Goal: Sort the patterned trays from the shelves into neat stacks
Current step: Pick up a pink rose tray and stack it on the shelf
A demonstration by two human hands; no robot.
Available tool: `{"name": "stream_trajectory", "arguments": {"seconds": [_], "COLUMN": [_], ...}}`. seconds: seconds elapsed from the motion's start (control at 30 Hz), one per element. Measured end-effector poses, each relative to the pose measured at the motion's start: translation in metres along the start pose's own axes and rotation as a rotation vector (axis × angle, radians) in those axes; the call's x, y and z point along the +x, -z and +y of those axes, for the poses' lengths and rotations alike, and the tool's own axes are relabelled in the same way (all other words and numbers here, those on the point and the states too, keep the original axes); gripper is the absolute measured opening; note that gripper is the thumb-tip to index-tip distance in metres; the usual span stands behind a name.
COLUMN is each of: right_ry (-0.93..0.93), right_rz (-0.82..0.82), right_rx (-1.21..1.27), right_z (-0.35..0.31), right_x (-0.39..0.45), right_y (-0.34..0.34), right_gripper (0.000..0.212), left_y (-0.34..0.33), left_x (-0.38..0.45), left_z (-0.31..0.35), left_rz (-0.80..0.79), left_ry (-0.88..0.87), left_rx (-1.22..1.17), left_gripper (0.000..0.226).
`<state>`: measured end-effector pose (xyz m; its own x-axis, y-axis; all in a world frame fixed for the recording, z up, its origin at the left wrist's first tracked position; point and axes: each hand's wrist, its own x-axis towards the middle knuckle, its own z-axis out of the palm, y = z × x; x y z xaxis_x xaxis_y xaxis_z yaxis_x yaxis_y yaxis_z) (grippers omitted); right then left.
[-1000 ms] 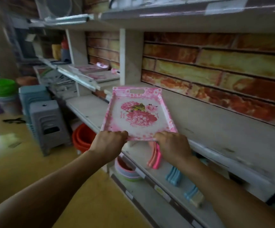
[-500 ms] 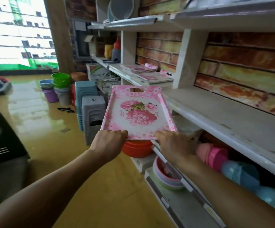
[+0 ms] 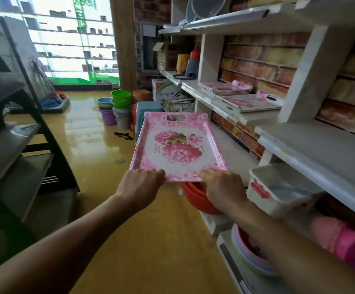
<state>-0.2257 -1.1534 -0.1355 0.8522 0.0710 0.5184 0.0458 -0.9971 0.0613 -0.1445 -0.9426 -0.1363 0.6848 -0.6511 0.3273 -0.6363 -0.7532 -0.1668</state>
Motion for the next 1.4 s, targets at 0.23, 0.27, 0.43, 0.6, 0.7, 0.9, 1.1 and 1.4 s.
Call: {"name": "stream_trajectory", "arguments": {"seconds": [0.23, 0.27, 0.43, 0.6, 0.7, 0.9, 1.1, 1.4], "right_ry": [0.115, 0.124, 0.158, 0.187, 0.188, 0.179, 0.151, 0.062], "right_rz": [0.036, 0.033, 0.054, 0.049, 0.027, -0.01, 0.024, 0.068], "right_rx": [0.09, 0.108, 0.15, 0.183, 0.177, 0.135, 0.051, -0.02], "right_z": [0.031, 0.037, 0.06, 0.066, 0.066, 0.053, 0.03, 0.025], "right_x": [0.081, 0.092, 0.141, 0.178, 0.203, 0.264, 0.34, 0.422], "right_y": [-0.046, -0.051, -0.078, -0.104, -0.125, -0.167, -0.195, -0.231], "right_gripper": [0.018, 0.016, 0.016, 0.013, 0.016, 0.018, 0.03, 0.027], "left_y": [-0.018, -0.02, -0.024, -0.036, -0.049, -0.079, -0.102, -0.13], "left_x": [0.065, 0.074, 0.116, 0.144, 0.159, 0.198, 0.249, 0.327], "left_z": [-0.034, -0.037, -0.048, -0.069, -0.087, -0.146, -0.226, -0.302], "left_rz": [0.008, 0.006, -0.007, -0.035, -0.043, -0.056, -0.03, 0.01], "left_ry": [0.094, 0.1, 0.148, 0.176, 0.196, 0.196, 0.139, 0.054], "left_rx": [0.043, 0.056, 0.079, 0.091, 0.111, 0.104, 0.069, 0.059], "left_gripper": [0.02, 0.02, 0.025, 0.026, 0.027, 0.027, 0.027, 0.025]}}
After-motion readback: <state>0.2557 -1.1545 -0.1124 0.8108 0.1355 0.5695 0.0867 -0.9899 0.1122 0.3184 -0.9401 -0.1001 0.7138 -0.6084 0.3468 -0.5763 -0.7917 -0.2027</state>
